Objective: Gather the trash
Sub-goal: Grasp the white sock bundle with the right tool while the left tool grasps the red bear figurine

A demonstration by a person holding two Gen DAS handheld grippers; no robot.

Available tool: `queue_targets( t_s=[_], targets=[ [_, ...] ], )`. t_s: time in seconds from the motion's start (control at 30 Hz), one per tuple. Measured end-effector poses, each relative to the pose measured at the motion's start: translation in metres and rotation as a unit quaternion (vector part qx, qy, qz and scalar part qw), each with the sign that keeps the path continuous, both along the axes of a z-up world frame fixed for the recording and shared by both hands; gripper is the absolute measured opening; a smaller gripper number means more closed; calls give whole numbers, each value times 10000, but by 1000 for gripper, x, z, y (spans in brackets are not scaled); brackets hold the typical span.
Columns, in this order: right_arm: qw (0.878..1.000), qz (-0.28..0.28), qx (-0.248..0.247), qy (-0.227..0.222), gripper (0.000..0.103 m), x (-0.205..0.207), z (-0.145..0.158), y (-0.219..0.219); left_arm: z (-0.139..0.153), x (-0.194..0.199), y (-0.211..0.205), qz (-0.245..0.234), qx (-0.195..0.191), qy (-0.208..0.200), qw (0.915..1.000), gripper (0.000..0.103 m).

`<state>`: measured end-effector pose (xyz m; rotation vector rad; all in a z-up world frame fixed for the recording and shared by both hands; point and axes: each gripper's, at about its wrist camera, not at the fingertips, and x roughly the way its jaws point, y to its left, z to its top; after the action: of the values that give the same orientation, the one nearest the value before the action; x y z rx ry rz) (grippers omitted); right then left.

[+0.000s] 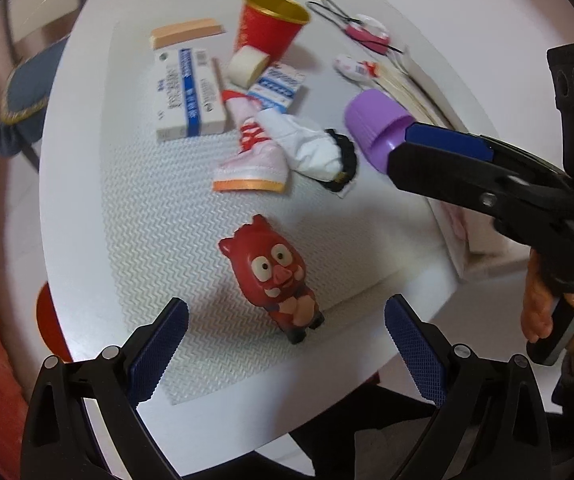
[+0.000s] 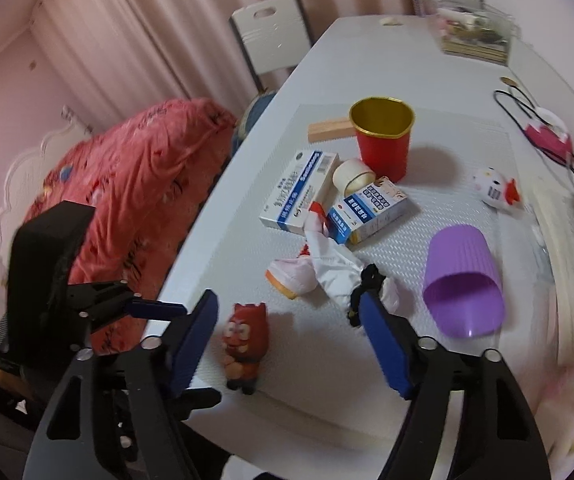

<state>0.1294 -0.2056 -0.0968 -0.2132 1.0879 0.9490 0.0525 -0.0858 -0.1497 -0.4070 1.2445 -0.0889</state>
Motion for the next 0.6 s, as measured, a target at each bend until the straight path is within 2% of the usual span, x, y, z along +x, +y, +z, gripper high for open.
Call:
queue_targets(
  t_s=[0.03, 0.07, 0.33, 0.43, 0.6],
  targets=[
    [10000, 62, -64, -3, 70, 3, -5, 2, -2, 0, 0, 82, -16, -7, 10000, 86],
    [9999, 107, -101, 11, 70, 6, -8, 4, -5, 1, -1, 161, -36, 11, 9999, 81],
    [9969, 512, -546, -232, 69, 23, -34, 23, -26, 2, -8, 635, -79, 109, 9979, 82],
    [9950, 661, -696, -274, 65, 26, -44, 27, -29, 3, -8, 767, -69, 91, 9970, 82],
    [9918, 769, -911, -462, 63, 32, -57, 28, -32, 4, -10, 905, 23, 41, 9959, 82]
  ],
)
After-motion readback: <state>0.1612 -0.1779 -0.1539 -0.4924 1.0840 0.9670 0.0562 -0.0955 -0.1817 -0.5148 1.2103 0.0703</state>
